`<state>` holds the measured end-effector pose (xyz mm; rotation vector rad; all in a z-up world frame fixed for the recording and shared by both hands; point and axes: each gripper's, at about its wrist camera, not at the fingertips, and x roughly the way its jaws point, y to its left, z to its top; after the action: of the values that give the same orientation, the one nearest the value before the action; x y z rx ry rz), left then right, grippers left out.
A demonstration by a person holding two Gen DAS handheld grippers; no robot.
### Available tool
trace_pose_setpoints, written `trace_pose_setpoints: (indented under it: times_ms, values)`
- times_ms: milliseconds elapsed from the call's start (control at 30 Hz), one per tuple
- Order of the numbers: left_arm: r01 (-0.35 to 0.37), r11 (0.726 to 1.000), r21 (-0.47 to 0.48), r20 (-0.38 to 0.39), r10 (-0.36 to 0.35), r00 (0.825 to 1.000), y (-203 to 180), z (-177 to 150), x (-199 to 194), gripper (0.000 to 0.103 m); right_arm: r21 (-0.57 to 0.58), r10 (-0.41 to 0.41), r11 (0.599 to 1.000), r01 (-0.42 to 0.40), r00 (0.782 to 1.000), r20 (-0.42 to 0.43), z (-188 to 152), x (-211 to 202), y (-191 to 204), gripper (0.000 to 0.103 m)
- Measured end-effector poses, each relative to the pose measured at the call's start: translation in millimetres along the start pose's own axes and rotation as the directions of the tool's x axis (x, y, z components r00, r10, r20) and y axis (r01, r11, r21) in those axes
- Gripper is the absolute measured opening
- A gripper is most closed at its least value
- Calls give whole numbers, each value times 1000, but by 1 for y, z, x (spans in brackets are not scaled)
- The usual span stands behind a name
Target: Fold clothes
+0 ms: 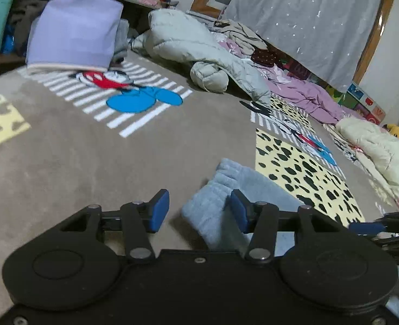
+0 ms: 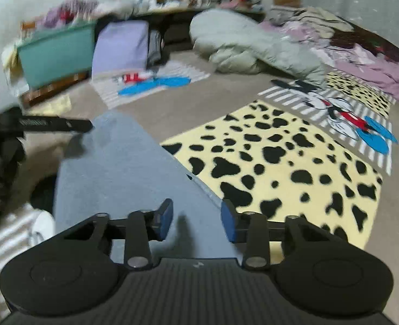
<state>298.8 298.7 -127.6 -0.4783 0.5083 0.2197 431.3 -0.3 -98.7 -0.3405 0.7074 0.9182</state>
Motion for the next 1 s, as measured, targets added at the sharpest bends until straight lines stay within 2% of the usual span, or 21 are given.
trace_pose_setpoints:
  times_ms: [67, 100, 167, 200, 367, 467, 533, 633, 733, 833, 900, 1000]
  values:
    - [23, 1000, -7, -9, -23, 1000, -2, -2, 2, 49, -29, -25, 999, 24, 999, -42, 4, 15, 2, 35]
    - [30, 1000, -1, -15, -30, 999, -4, -3, 2, 49, -27, -23, 999, 21, 998, -57, 6, 20, 1, 29]
    - [27, 999, 19, -28, -27, 999, -8, -5, 4, 49, -22, -12, 1000, 10, 997, -72, 4, 23, 1, 10]
    - [25, 999, 28, -34, -24, 999, -10, -6, 5, 49, -20, -16, 1000, 15, 998, -64, 5, 21, 3, 9]
    - [31, 999, 15, -58, -30, 998, -8, -7, 9, 51, -20, -70, 997, 71, 997, 23, 13, 0, 6, 8]
    - [21, 1000, 16, -58, -20, 998, -8, -8, 10, 54, -71, -131, 989, 130, 991, -16, 7, 16, 13, 10]
    - [18, 1000, 9, -50, -18, 999, -7, -8, 8, 54, -151, -199, 971, 188, 978, -59, 4, 37, 20, 21]
    - [15, 1000, -21, -5, -15, 1000, -3, -4, -5, 54, -96, -223, 971, 219, 974, -31, 7, 31, 21, 24]
    - [40, 997, -64, 18, -38, 999, 7, 1, -19, 54, -95, -261, 960, 264, 964, 50, 10, 4, 29, 25]
    - [84, 992, -91, 38, -81, 996, 15, 4, -32, 51, -101, -179, 977, 188, 980, 91, 13, -18, 41, 25]
    - [208, 975, -75, 25, -207, 978, 15, 4, -36, 47, -121, -123, 984, 131, 990, 70, 14, -12, 52, 25]
    - [292, 956, -17, -67, -292, 954, 1, -1, -26, 46, -128, -38, 991, 44, 998, 50, 17, 5, 69, 25]
